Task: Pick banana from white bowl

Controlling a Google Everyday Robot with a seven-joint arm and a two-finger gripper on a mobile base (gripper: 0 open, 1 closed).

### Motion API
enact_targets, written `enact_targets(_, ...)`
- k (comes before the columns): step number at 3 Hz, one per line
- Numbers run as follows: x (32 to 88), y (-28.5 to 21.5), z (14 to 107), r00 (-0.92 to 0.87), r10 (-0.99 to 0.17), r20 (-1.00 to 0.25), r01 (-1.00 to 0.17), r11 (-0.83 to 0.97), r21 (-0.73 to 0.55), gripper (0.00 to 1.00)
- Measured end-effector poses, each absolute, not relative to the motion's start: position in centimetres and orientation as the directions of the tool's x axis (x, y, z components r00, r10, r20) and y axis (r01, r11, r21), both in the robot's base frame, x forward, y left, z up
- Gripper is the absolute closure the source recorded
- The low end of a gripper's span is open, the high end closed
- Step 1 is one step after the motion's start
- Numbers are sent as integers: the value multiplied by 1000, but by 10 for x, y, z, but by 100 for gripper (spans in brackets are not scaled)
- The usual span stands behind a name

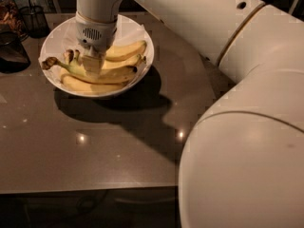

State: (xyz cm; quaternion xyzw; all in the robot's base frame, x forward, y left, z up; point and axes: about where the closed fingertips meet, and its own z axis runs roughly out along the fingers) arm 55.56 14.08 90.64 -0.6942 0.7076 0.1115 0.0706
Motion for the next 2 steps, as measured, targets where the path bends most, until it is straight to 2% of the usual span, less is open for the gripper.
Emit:
enact_targets(1, 556, 141, 906, -26, -967, -255, -998, 11, 60, 100)
enact_targets(2, 556, 141, 906, -26, -967, -255, -998, 11, 60, 100)
